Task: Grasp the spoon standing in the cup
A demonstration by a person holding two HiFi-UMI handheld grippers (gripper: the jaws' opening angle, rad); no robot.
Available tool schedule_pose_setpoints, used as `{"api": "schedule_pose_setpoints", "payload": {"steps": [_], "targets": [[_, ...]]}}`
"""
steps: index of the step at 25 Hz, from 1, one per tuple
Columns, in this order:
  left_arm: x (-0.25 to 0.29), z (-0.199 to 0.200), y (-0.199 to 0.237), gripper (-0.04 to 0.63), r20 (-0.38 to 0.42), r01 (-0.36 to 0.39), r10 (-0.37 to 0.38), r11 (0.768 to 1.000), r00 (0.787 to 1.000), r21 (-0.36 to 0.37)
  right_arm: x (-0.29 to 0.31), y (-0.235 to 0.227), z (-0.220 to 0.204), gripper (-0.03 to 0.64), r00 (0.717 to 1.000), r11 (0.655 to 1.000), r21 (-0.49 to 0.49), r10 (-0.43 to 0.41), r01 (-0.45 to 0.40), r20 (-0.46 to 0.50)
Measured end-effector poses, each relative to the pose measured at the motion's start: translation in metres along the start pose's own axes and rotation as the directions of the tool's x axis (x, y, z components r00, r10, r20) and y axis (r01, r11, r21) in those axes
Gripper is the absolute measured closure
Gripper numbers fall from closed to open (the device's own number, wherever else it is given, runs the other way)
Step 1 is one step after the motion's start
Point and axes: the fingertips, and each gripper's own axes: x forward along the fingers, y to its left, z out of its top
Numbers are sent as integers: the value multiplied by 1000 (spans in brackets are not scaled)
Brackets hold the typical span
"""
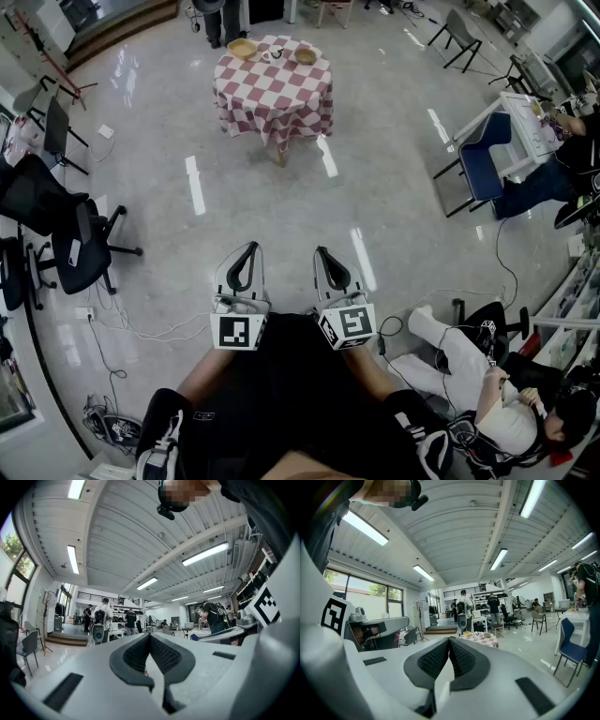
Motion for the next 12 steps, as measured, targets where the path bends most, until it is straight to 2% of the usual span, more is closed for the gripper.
{"api": "schedule_pose_setpoints", "payload": {"steps": [4,7,12], "targets": [[3,3,7,586,17,-6,7,1000,1000,-26,7,3,1,591,1000,1000,-9,8,-8,-6],[6,10,11,586,69,3,0,999,998,-45,13,6,1,591,1000,1000,-11,8,-8,-11],[3,-1,28,586,4,9,-8,999,1000,-32,25,16,1,591,1000,1000,-1,3,-3,-14]]}}
